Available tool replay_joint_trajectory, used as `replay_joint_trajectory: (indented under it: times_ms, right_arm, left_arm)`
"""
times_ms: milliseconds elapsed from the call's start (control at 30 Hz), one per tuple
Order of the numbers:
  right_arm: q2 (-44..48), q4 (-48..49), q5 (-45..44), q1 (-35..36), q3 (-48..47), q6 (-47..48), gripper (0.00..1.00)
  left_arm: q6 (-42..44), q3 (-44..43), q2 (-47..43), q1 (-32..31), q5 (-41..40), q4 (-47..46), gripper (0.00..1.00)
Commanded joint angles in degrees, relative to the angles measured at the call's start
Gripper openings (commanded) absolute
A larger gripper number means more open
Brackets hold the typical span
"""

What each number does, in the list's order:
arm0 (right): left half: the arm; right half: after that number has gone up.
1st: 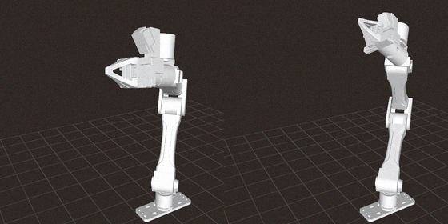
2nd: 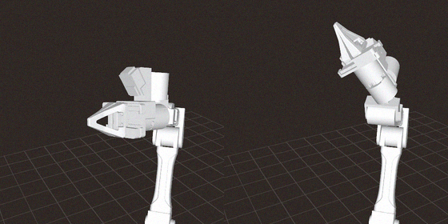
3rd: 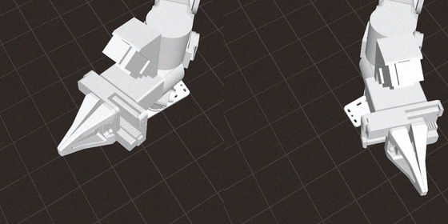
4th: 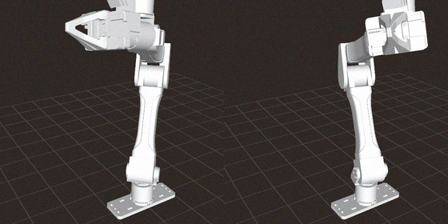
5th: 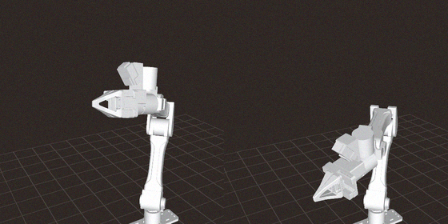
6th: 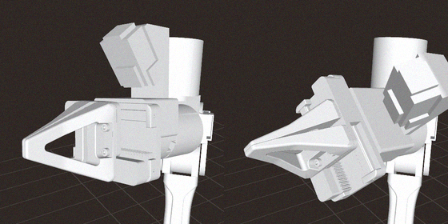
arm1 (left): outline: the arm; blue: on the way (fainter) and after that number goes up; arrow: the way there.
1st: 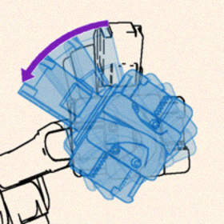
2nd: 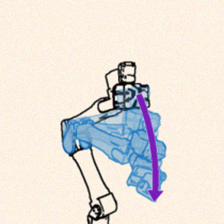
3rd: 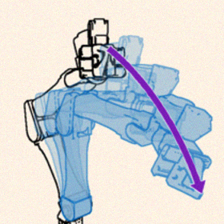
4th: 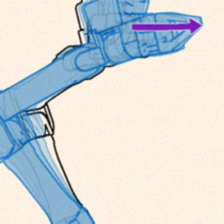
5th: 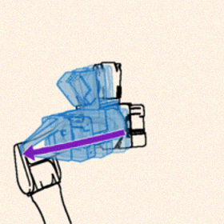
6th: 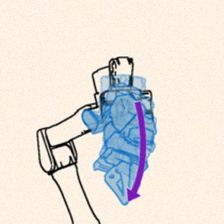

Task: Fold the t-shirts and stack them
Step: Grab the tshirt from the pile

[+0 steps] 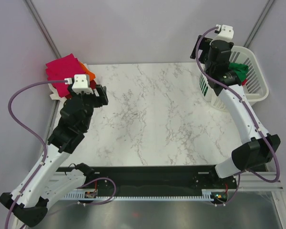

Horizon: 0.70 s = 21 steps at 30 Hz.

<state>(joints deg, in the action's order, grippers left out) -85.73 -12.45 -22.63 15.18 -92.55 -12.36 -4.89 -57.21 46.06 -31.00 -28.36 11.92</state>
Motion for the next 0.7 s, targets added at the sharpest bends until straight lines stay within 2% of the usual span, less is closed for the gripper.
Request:
replay_joint_trajectory:
  times_ms: [0, 100, 133, 167, 200, 233, 267, 467, 667]
  right_arm:
    - [-0.3, -4.2, -4.5, -1.2, -5.1, -0.5, 0.98]
    - [-0.8, -2.4, -3.3, -3.7, -3.3, 5.1, 0.98]
    - [-4.0, -3.9, -1.8, -5.8, -5.5, 3.3, 0.98]
    - [-6.1, -7.3, 1.7, -12.0, -7.1, 0.7, 0.98]
    - [-8.2, -8.5, 5.5, -15.0, -8.5, -3.7, 0.98]
    - [-12.2, -9.2, 12.8, -18.6, -10.6, -5.6, 0.98]
    - [-14.1, -9.5, 14.6, -22.3, -11.3, -6.6, 0.97]
    - [-29.6, -9.4, 22.3, -26.2, -19.6, -7.3, 0.94]
    - [-41.8, -9.6, 18.9, -26.2, -29.3, -6.3, 0.93]
  left_arm:
    - [-0.7, -0.7, 0.2, -0.2, 0.0, -1.0, 0.8]
    - [-1.0, -0.8, 0.4, -0.3, 0.8, -0.9, 0.8]
    - [-1.1, -0.8, 0.6, -0.3, 1.5, -0.8, 0.8]
    - [-1.2, -0.8, 0.6, -0.3, 1.6, -0.8, 0.8]
    - [-1.2, -0.8, 0.6, -0.3, 1.6, -0.8, 0.8]
    - [-1.2, -0.8, 0.7, -0.3, 1.5, -0.8, 0.8]
    - [-1.3, -0.7, 0.7, -0.3, 1.4, -0.7, 0.8]
    - [-0.7, -0.8, 2.1, -0.3, 1.0, -0.7, 0.8]
    - [-0.2, -0.8, 4.2, -0.3, 0.9, -0.6, 0.8]
